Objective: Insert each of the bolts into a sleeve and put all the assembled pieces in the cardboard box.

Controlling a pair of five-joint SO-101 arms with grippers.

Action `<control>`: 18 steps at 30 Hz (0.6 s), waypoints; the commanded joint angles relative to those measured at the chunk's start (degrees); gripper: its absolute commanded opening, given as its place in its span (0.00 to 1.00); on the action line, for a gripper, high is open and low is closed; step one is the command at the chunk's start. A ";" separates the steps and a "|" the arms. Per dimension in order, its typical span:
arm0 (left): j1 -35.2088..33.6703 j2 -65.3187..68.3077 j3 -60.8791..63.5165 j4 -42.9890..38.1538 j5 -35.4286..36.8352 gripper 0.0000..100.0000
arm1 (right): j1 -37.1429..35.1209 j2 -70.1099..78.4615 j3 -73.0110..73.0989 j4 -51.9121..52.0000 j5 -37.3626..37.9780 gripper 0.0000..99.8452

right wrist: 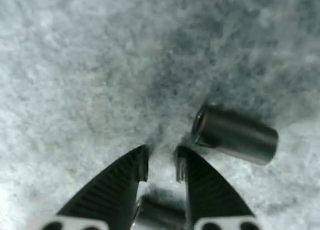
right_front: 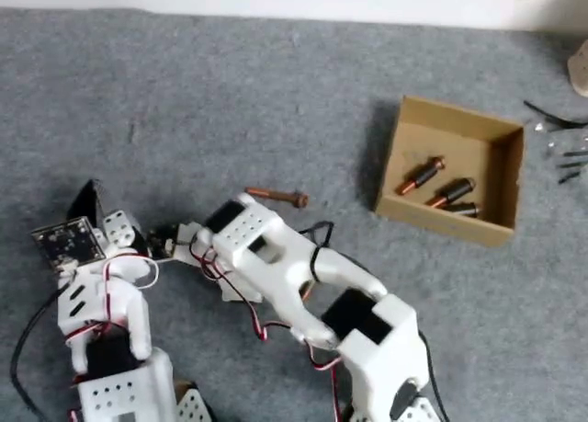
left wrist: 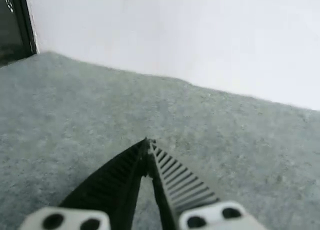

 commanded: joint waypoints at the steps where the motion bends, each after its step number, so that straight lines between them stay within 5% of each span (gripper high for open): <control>1: -0.66 -0.13 1.01 -0.88 0.44 0.01 | 0.92 2.15 -0.13 0.92 0.26 0.08; 18: -0.66 -0.13 1.01 -1.05 0.44 0.01 | 3.47 -15.87 15.25 -14.37 -3.52 0.09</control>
